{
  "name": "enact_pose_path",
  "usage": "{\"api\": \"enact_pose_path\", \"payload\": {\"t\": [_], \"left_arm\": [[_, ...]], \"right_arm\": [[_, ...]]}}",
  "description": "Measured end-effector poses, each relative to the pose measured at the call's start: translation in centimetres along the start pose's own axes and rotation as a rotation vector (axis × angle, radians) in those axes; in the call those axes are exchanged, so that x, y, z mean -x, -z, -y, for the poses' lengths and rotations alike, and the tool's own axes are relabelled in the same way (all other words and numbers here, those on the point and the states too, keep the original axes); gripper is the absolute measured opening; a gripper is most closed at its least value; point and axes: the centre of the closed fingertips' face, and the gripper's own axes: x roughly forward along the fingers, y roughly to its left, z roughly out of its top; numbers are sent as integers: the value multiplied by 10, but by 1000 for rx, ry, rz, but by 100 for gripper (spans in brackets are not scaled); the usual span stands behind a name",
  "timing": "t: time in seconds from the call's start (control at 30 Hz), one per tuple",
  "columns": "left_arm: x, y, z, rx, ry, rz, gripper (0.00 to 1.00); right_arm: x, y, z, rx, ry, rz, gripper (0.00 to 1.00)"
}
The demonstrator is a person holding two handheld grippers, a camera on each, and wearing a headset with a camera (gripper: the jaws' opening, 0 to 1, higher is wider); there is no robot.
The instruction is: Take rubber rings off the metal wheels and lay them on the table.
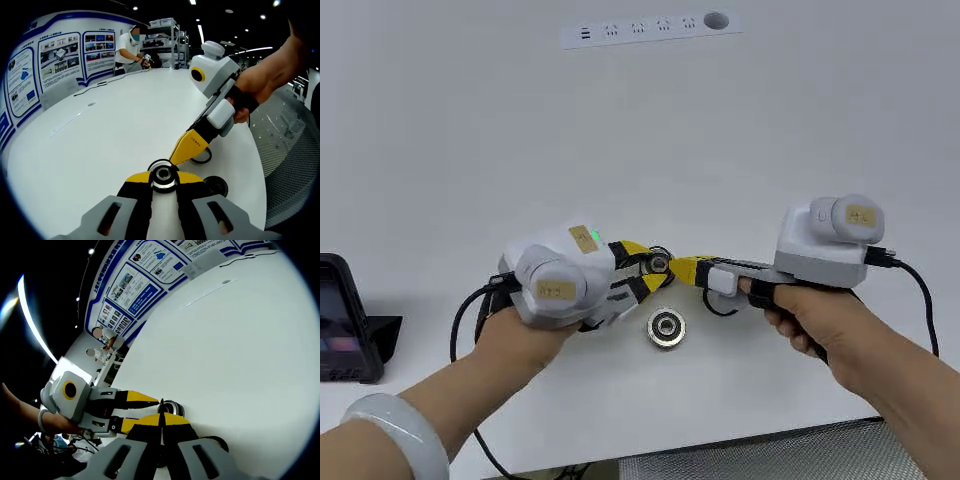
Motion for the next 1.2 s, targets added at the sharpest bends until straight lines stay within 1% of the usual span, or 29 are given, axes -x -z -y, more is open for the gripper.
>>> {"api": "enact_pose_path", "payload": {"t": [0.1, 0.17, 0.37, 0.6, 0.67, 0.77, 0.9, 1.0, 1.07, 1.17, 1.2], "left_arm": [[3, 0, -2, -1, -10, 7, 22], [4, 2, -3, 2, -15, 6, 27], [12, 11, -4, 14, -22, -5, 30], [21, 19, -7, 51, -38, -2, 39], [23, 20, -7, 56, -41, -2, 41], [26, 22, -8, 67, -48, 0, 44], [28, 24, -9, 77, -53, 3, 49], [30, 26, -9, 85, -59, 1, 54], [31, 28, -10, 85, -62, -2, 55], [31, 28, -9, 88, -62, 0, 56], [31, 29, -9, 91, -60, 0, 57]], "right_arm": [[0, -1, -1, 0, -3, 2, 2], [1, -1, -2, 1, -5, 4, 2], [0, 0, -6, 3, -17, 5, 2], [3, 1, -16, 6, -38, 11, 2], [3, 1, -16, 5, -41, 10, 2], [6, 5, -18, 5, -48, 5, 2], [15, 7, -22, -1, -50, 16, 2], [23, 7, -20, -6, -43, 30, 2], [30, 8, -16, -19, -31, 42, 2], [40, 11, -7, -33, -3, 53, 2], [43, 12, -1, -44, 6, 54, 2]]}}
